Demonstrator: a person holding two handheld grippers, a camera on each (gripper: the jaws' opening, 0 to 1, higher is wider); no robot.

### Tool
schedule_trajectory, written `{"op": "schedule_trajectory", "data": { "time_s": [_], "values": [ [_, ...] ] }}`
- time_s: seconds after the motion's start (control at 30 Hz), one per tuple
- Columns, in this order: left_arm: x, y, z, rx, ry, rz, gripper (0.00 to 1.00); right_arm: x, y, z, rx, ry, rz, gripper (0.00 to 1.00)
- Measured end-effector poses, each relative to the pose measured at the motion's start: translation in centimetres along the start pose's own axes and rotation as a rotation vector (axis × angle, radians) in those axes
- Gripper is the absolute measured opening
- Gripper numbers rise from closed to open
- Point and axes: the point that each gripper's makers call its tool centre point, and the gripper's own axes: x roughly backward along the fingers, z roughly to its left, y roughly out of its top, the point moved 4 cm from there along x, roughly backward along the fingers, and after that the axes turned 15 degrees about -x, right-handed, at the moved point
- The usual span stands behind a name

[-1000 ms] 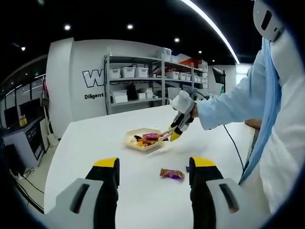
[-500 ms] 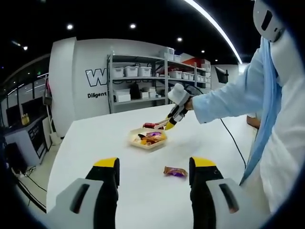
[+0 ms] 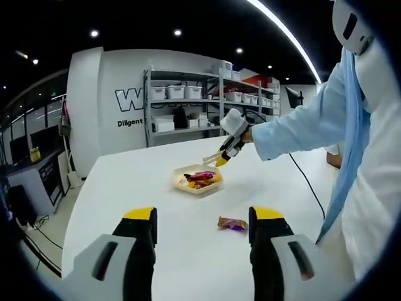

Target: Place the target food into the container with the food tongs after gripping and lifting it, then release it inside without dropping or visibly crushing the food.

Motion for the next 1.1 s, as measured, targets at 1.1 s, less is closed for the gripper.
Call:
{"op": "schedule_trajectory", "data": {
  "time_s": [1.1],
  "values": [
    [-0.5, 0.8, -1.7, -0.023, -0.053, -0.04, 0.56, 3.0, -6.4, 11.5, 0.08, 0.15, -0.025, 0.18]
  ]
}}
